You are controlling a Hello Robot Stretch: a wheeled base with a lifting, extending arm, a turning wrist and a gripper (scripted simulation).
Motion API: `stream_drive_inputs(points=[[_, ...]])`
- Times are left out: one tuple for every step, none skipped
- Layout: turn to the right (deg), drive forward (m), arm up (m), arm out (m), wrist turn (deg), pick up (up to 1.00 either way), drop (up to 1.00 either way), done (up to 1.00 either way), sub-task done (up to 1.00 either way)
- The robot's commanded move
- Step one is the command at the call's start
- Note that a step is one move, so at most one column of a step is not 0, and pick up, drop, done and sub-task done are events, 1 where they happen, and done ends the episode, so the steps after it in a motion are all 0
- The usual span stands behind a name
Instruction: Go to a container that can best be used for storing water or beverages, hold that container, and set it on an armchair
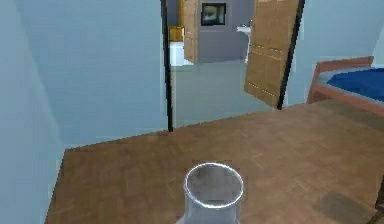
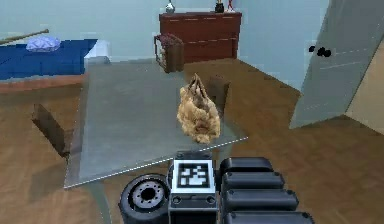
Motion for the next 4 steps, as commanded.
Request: stream_drive_inputs(points=[[0.0, 0.60, 0.00, 0.00, 0.0, 0.00, 0.00, 0.00, 0.00], [18.0, 0.00, 0.00, 0.00, 0.0, 0.00, 0.00, 0.00, 0.00], [0.0, 1.00, 0.00, 0.00, 0.0, 0.00, 0.00, 0.00, 0.00], [3.0, 0.00, 0.00, 0.00, 0.0, 0.00, 0.00, 0.00, 0.00]])
